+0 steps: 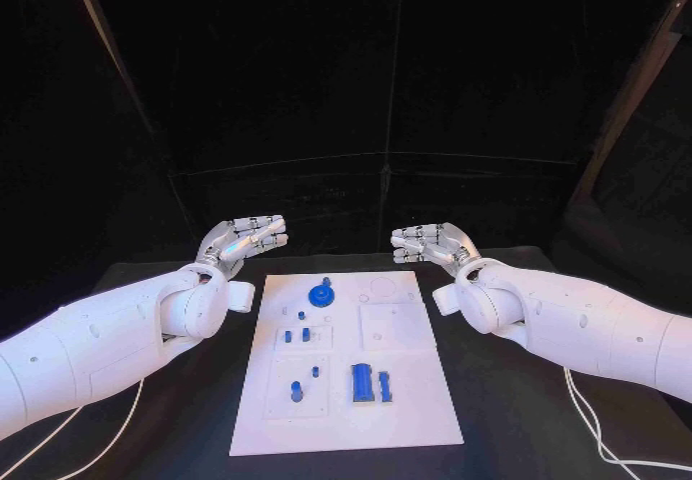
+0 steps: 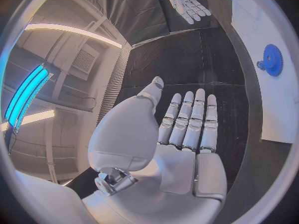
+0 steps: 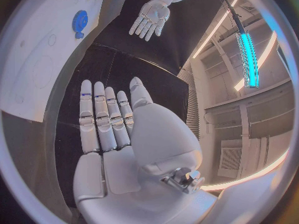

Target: Assemble the parts on the task board

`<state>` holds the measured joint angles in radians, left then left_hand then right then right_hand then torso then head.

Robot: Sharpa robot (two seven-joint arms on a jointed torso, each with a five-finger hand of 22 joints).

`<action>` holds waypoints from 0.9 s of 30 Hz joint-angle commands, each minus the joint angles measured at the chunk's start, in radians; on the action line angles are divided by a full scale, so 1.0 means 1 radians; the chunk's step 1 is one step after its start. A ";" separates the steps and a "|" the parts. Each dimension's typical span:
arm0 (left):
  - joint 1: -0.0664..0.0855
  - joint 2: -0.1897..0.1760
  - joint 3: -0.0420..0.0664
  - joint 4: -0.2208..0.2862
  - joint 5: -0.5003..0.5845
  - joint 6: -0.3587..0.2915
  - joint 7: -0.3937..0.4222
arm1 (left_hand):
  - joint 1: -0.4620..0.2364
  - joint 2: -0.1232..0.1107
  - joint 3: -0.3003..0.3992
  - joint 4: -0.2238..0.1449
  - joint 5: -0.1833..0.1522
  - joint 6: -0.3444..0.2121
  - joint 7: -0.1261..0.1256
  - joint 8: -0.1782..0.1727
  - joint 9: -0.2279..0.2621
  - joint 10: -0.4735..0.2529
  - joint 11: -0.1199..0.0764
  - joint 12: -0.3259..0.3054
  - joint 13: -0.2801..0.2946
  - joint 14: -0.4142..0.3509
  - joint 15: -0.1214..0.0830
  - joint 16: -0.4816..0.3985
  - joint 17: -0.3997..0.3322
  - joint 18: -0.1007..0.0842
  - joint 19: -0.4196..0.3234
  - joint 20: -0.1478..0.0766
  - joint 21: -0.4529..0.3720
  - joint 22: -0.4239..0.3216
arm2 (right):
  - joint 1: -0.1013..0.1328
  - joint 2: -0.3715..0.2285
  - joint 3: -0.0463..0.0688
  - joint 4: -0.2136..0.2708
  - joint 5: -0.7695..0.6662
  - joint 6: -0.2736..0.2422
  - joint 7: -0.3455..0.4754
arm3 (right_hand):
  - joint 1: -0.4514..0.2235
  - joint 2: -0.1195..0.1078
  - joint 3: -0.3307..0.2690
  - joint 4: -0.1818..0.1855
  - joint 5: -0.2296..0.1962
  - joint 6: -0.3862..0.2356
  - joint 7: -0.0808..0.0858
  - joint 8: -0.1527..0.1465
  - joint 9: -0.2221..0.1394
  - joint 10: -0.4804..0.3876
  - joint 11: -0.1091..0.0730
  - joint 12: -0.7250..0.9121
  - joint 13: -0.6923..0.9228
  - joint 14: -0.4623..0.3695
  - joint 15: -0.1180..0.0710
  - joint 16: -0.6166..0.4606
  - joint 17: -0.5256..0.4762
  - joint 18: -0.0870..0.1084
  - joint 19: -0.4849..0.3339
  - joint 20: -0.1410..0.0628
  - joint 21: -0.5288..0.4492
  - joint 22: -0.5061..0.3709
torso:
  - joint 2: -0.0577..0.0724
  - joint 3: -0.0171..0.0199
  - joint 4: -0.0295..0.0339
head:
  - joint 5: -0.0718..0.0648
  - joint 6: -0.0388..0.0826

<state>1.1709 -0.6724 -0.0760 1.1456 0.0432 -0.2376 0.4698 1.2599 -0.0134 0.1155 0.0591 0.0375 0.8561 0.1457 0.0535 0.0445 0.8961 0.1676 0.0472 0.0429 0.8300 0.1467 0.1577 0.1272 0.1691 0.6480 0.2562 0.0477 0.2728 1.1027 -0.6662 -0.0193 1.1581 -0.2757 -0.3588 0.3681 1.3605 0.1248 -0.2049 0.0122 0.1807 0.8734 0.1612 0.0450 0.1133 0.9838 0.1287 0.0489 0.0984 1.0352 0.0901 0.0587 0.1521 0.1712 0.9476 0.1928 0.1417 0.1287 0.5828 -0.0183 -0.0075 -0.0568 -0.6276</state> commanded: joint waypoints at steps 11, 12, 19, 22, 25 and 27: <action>-0.052 -0.047 0.033 0.186 -0.020 -0.233 0.023 | -0.699 0.013 -0.116 -0.059 -0.037 -0.474 -0.146 -0.054 -0.044 -0.497 -0.093 -0.047 -0.043 -0.460 -0.147 -0.087 -0.127 -0.083 -0.359 -0.142 -0.048 -0.151 | -0.029 -0.065 0.011 0.232 0.153 -0.234 0.084 | -0.747 -0.125 0.113 -0.012 -0.099 -0.480 -0.088 -0.045 -0.113 -0.541 -0.129 -0.049 -0.098 -0.569 -0.090 -0.059 -0.152 -0.080 -0.521 -0.106 -0.142 -0.129 | -0.039 0.0183 0.0075 | 0.057 0.028; -0.059 -0.054 0.038 0.211 -0.022 -0.264 0.026 | -0.721 0.013 -0.116 -0.059 -0.037 -0.489 -0.146 -0.054 -0.044 -0.512 -0.096 -0.047 -0.043 -0.474 -0.147 -0.158 -0.127 -0.088 -0.370 -0.146 -0.048 -0.156 | -0.033 -0.072 0.012 0.257 0.170 -0.259 0.094 | -0.771 -0.125 0.116 -0.012 -0.102 -0.495 -0.161 -0.045 -0.113 -0.557 -0.129 -0.049 -0.098 -0.587 -0.090 -0.059 -0.152 -0.089 -0.537 -0.109 -0.142 -0.129 | -0.039 0.0183 0.0075 | 0.057 0.028; -0.103 -0.092 0.065 0.362 -0.037 -0.453 0.043 | -0.856 0.013 -0.116 -0.059 -0.037 -0.581 -0.146 -0.054 -0.044 -0.608 -0.168 -0.047 -0.043 -0.563 -0.147 -0.158 -0.127 -0.169 -0.440 -0.174 -0.048 -0.185 | -0.050 -0.107 0.018 0.388 0.259 -0.388 0.143 | -0.917 -0.125 0.205 -0.012 -0.181 -0.588 -0.161 -0.045 -0.113 -0.663 -0.129 -0.049 -0.098 -0.698 -0.090 -0.059 -0.152 -0.101 -0.638 -0.193 -0.142 -0.129 | -0.039 0.0183 0.0075 | 0.057 0.028; -0.113 -0.101 0.071 0.397 -0.040 -0.498 0.047 | -0.901 0.013 -0.116 -0.059 -0.037 -0.612 -0.146 -0.054 -0.044 -0.642 -0.168 -0.047 -0.043 -0.594 -0.147 -0.158 -0.127 -0.169 -0.464 -0.183 -0.048 -0.195 | -0.052 -0.113 0.019 0.408 0.273 -0.408 0.150 | -0.964 -0.125 0.205 -0.012 -0.181 -0.619 -0.161 -0.045 -0.113 -0.697 -0.129 -0.049 -0.098 -0.734 -0.090 -0.059 -0.152 -0.101 -0.672 -0.193 -0.142 -0.129 | -0.039 0.0183 0.0075 | 0.057 0.028; -0.120 -0.106 0.075 0.420 -0.043 -0.527 0.050 | -0.947 0.013 -0.116 -0.059 -0.037 -0.643 -0.146 -0.054 -0.044 -0.673 -0.168 -0.047 -0.043 -0.624 -0.147 -0.158 -0.127 -0.169 -0.487 -0.256 -0.048 -0.273 | -0.053 -0.114 0.019 0.412 0.276 -0.411 0.152 | -1.017 -0.125 0.205 -0.012 -0.181 -0.653 -0.161 -0.045 -0.113 -0.735 -0.129 -0.049 -0.098 -0.774 -0.090 -0.059 -0.152 -0.171 -0.708 -0.193 -0.142 -0.129 | -0.039 0.0183 0.0075 | 0.057 0.028; -0.121 -0.107 0.076 0.424 -0.043 -0.532 0.050 | -0.967 0.013 -0.116 -0.059 -0.037 -0.657 -0.146 -0.054 -0.044 -0.688 -0.168 -0.047 -0.043 -0.637 -0.147 -0.158 -0.127 -0.169 -0.498 -0.256 -0.048 -0.273 | -0.053 -0.114 0.019 0.412 0.276 -0.411 0.152 | -1.036 -0.125 0.205 -0.012 -0.181 -0.665 -0.161 -0.045 -0.113 -0.749 -0.129 -0.049 -0.098 -0.788 -0.090 -0.059 -0.152 -0.171 -0.722 -0.193 -0.142 -0.129 | -0.039 0.0183 0.0075 | 0.057 0.028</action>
<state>1.0491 -0.7787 -0.0023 1.5638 0.0195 -0.6876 0.4919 0.3972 0.0001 0.0083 0.0026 0.0038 0.2702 0.0052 0.0041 0.0019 0.2827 0.0100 0.0070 0.0012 0.2619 0.0055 0.0113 0.0035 0.0370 0.2023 0.0531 0.0040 0.0684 1.0481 -0.7795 -0.0013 1.5668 -0.0345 -0.7205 0.4842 0.4354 0.0030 -0.0272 -0.0005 0.0180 0.2791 0.0085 0.0039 0.0027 0.3151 0.0035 0.0064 0.0020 0.3315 0.0003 0.0047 0.0071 0.0489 0.3037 0.0179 0.0092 0.0041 0.5444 -0.0002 0.0000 0.0000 -0.5998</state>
